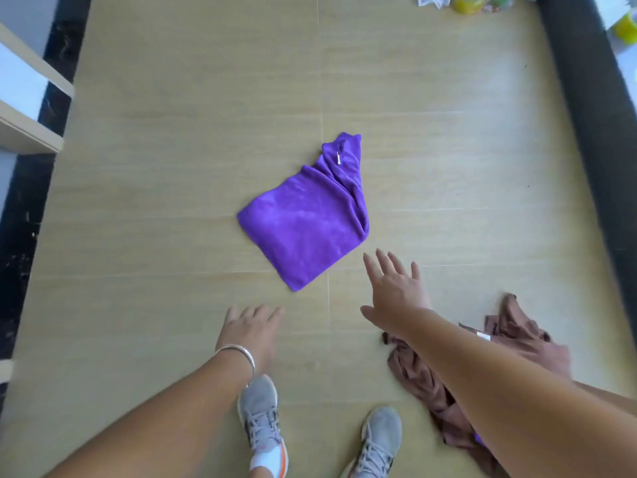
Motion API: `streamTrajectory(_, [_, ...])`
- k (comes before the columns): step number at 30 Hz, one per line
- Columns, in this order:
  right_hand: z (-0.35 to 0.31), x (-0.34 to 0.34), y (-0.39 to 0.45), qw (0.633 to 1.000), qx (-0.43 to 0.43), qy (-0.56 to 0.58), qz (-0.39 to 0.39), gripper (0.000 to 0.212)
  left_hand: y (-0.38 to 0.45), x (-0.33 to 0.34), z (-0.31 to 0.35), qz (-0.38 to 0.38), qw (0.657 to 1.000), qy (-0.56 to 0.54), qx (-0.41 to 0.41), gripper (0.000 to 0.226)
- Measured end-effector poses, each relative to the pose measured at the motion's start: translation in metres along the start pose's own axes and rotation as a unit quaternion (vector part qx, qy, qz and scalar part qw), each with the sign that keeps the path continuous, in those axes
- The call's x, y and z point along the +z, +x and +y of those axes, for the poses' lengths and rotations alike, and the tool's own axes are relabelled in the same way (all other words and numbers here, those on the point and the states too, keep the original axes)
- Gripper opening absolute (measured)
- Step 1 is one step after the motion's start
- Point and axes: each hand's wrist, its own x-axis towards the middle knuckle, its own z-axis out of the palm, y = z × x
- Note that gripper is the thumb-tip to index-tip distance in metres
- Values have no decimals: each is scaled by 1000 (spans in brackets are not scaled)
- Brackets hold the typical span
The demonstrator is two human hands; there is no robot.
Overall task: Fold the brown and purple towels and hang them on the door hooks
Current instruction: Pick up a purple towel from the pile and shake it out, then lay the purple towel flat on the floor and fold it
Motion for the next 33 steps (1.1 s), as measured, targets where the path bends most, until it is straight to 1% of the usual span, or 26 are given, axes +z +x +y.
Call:
streamTrajectory(2, [-20,21,4,1000,3,13,-11,96,16,9,-26,6,1000,15,-2,64])
streamTrajectory(6, [-59,52,17,999,26,31,-34,96,55,22,-72,19,999,31,29,63])
streamTrajectory(9, [-99,75,36,997,37,60,-40,95,85,31,-104,45,997,41,46,61])
streamTrajectory(11, [-127,91,55,996,33,70,-38,94,109,40,-125,52,995,66,57,61])
streamTrajectory(13, [-155,111,81,996,27,76,-40,93,140,53,-149,44,993,91,57,62])
streamTrajectory(18, [-208,179,169,995,49,88,-19,89,241,92,-189,77,991,106,20,63])
streamTrajectory(21, [-226,217,226,995,46,91,-9,85,305,118,-197,97,988,116,37,67])
streamTrajectory(25, [-224,260,290,997,8,75,-14,84,387,141,-203,105,983,133,77,75])
streamTrajectory(27, [-221,275,309,999,0,48,5,84,418,146,-209,110,978,153,90,80])
streamTrajectory(29, [-223,285,323,999,7,32,30,83,444,146,-213,132,975,152,92,84])
streamTrajectory(31, [-223,285,335,993,13,55,107,87,463,142,-214,176,971,132,95,81])
streamTrajectory(32, [-219,286,342,987,15,70,143,84,469,140,-214,198,967,126,99,76])
streamTrajectory(33, [-214,287,347,985,0,59,163,77,472,139,-214,215,964,119,105,71])
